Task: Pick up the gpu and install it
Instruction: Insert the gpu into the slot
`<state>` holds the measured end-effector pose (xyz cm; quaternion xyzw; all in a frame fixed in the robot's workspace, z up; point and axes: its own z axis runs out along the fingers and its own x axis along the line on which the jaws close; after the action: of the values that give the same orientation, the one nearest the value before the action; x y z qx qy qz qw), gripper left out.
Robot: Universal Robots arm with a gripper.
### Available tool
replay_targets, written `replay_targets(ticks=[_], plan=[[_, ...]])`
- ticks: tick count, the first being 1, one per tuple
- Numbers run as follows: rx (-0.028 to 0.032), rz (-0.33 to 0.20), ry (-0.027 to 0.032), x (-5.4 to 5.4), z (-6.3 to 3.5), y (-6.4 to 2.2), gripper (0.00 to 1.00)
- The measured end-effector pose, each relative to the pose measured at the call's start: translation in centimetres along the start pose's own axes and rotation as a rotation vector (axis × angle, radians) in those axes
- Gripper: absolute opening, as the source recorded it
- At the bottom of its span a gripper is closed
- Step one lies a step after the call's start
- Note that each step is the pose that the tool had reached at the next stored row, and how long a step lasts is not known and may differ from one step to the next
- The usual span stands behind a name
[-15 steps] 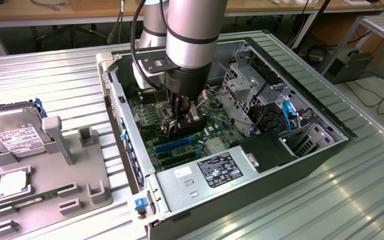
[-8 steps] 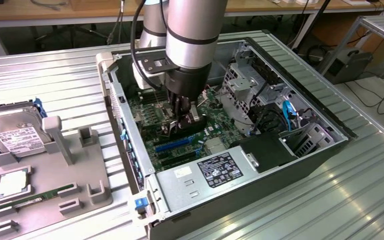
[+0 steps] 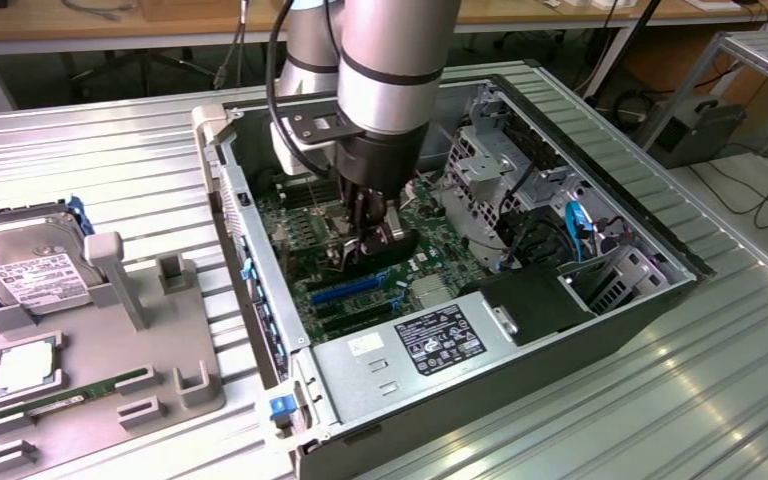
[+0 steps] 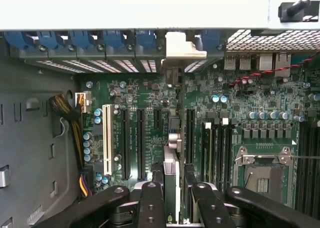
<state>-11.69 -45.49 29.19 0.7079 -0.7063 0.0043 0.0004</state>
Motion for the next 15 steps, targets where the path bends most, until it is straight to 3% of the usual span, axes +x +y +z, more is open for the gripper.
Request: replay_targets(ticks=[3, 5, 9, 13, 15], plan=[[0.0006, 0.0, -0.0009, 0.01, -0.01, -0.14, 0.26], [0.0046, 0.0, -0.001, 0.01, 0.01, -0.15, 0.26], [0.0281, 0.0, -0.0011, 0.02, 0.23, -0.1, 0.26], [0.0382, 0.0, -0.0026, 0.03, 0.51, 0.36, 0.26], [0.0396, 0.001, -0.0026, 0.04, 0.64, 0.61, 0.26]])
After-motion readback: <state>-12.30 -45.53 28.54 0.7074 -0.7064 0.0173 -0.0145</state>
